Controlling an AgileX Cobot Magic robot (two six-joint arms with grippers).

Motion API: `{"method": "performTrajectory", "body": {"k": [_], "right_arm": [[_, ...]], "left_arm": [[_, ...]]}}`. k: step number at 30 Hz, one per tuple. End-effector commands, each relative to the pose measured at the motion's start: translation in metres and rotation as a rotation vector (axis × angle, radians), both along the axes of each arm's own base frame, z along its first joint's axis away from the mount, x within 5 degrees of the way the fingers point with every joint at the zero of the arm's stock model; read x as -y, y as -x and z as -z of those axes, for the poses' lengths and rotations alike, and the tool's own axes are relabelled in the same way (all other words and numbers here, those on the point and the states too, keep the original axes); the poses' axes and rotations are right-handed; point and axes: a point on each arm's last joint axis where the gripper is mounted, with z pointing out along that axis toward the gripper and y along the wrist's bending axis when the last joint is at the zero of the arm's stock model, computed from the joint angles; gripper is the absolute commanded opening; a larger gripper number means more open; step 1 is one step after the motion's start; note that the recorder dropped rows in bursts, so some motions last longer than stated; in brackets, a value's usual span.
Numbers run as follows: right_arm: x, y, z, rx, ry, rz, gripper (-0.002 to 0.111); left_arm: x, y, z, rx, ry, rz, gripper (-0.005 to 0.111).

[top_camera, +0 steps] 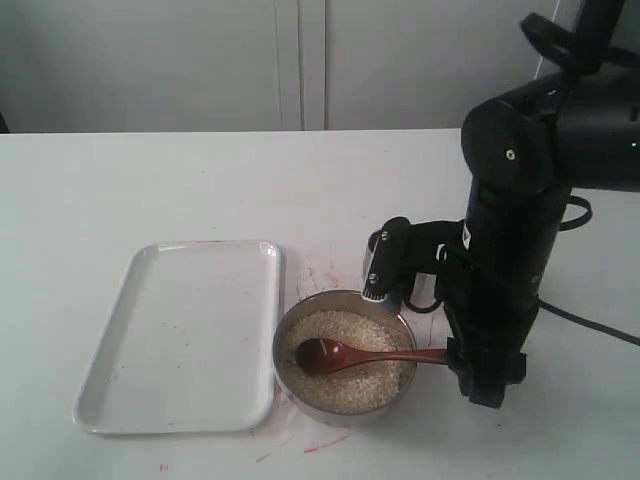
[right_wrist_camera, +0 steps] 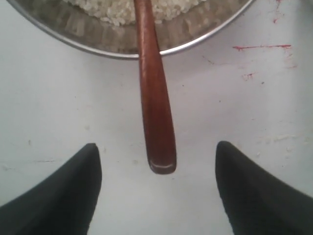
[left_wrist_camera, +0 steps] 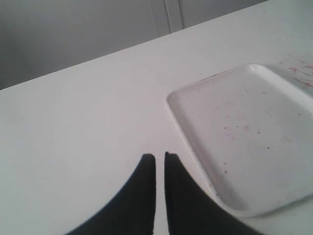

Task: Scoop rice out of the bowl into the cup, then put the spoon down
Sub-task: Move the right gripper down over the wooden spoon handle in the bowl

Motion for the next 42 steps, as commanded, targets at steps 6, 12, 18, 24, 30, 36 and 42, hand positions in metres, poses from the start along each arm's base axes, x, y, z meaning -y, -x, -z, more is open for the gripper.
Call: {"method": "performTrajectory", "body": {"k": [6,12,18,24,30,36,42], "right_arm": [[0.0,-0.004,0.01,-0.014,0.025,-0.079,0.063],[-0.001,-0.005,0.011,-0.008,0.022,-0.097,0.059],[-0.002,-0.007,0.019,-0.033,0.029,-0.096,0.059],[-0.003,-0.009,0.021,-0.02,0.022,-0.097,0.054],[-0.003,-0.009,0.021,-0.02,0.022,-0.097,0.044],[-0.003,-0.009,0.021,-0.018,0.019,-0.096,0.04],[-0.003,-0.009,0.021,-0.02,0.019,-0.096,0.04]], "left_arm": [[0.0,0.0,-0.002,0.007,0.005,-0.001,0.014],[0.0,0.0,-0.002,0.007,0.005,-0.001,0.014],[0.0,0.0,-0.002,0.007,0.005,-0.001,0.014],[0.0,0.0,-0.002,0.007,0.005,-0.001,0.014],[0.0,0.0,-0.002,0.007,0.005,-0.001,0.014],[0.0,0.0,-0.002,0.007,0.005,-0.001,0.014],[0.0,0.0,-0.002,0.007,0.005,-0.001,0.014]]}}
